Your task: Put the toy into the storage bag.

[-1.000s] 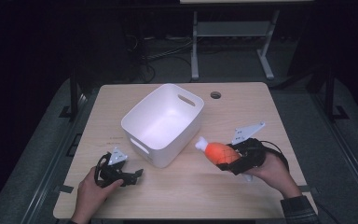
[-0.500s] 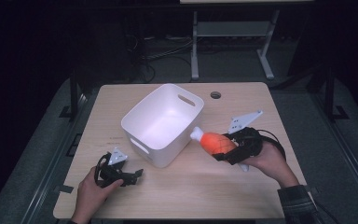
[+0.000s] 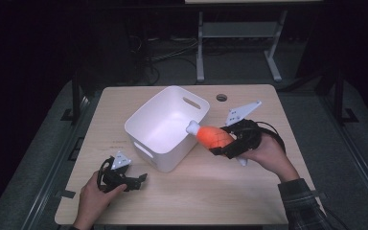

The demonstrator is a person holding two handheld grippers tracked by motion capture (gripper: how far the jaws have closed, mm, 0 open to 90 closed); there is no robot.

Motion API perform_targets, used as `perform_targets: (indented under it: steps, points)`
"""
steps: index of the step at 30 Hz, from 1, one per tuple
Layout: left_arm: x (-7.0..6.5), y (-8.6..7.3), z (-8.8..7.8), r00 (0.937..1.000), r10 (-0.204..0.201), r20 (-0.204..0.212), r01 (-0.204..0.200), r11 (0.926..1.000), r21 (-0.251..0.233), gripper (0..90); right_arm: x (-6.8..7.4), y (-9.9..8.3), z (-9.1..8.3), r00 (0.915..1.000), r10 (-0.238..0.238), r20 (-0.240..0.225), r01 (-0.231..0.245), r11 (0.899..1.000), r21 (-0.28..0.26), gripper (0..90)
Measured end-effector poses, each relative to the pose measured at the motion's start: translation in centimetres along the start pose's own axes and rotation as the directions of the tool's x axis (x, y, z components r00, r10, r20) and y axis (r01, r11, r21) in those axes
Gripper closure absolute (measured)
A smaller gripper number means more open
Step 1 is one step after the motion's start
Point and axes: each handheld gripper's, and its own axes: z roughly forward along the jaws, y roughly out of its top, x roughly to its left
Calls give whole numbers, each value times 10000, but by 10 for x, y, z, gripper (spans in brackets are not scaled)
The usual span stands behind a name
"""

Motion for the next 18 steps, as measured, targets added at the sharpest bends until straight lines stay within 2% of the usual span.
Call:
perform_targets:
  steps: [5,18]
  points:
    - [0,0,0,10000,-2,2,2,10000,-1,126,-2,15,2,10000,-64,-58,63,9998,-181,260]
    - [0,0,0,10000,-2,4,2,10000,-5,126,-4,57,15,9995,-314,-7,314,9994,-132,260]
